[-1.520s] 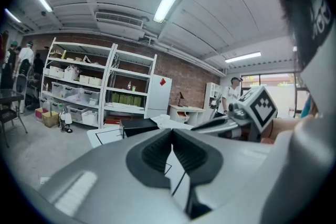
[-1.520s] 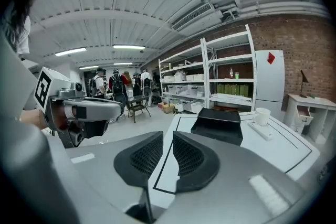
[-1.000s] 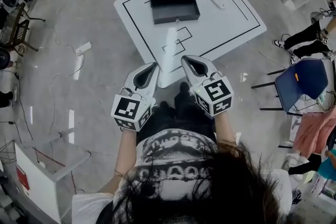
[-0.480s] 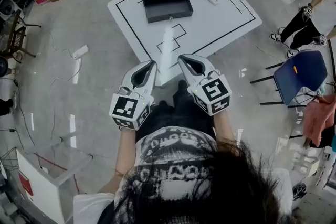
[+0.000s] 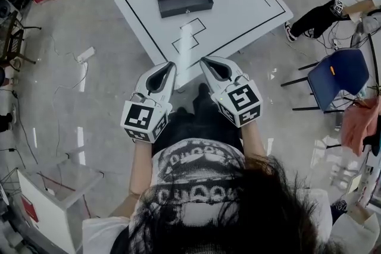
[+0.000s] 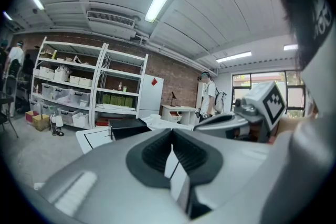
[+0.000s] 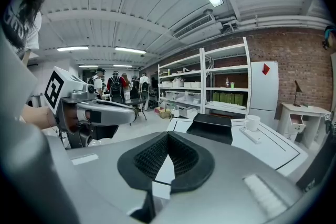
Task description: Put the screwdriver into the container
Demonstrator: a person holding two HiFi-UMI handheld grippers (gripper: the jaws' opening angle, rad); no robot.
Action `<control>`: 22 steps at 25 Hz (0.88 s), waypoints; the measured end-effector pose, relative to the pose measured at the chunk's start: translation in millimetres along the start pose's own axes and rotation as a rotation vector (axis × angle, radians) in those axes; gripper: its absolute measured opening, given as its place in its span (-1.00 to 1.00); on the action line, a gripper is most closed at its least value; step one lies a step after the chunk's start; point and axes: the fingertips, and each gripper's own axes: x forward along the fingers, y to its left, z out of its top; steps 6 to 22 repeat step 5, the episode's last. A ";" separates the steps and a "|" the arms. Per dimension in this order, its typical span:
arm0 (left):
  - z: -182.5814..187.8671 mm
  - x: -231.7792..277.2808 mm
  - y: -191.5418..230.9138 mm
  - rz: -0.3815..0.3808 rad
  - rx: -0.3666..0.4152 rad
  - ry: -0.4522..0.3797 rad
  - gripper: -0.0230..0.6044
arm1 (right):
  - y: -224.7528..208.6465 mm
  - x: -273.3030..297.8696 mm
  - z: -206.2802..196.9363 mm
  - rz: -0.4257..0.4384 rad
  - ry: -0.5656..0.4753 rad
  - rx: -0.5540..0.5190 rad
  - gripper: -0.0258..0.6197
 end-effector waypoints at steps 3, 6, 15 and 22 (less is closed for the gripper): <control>-0.6 0.3 -2.0 -0.002 0.003 -0.001 -0.93 | -1.9 -2.4 -1.5 -0.005 -0.001 -0.002 -0.93; -1.0 0.7 -2.9 -0.001 0.005 -0.004 -0.93 | -3.8 -3.7 -2.2 -0.009 -0.003 -0.003 -0.93; -1.0 0.7 -2.9 -0.001 0.005 -0.004 -0.93 | -3.8 -3.7 -2.2 -0.009 -0.003 -0.003 -0.93; -1.0 0.7 -2.9 -0.001 0.005 -0.004 -0.93 | -3.8 -3.7 -2.2 -0.009 -0.003 -0.003 -0.93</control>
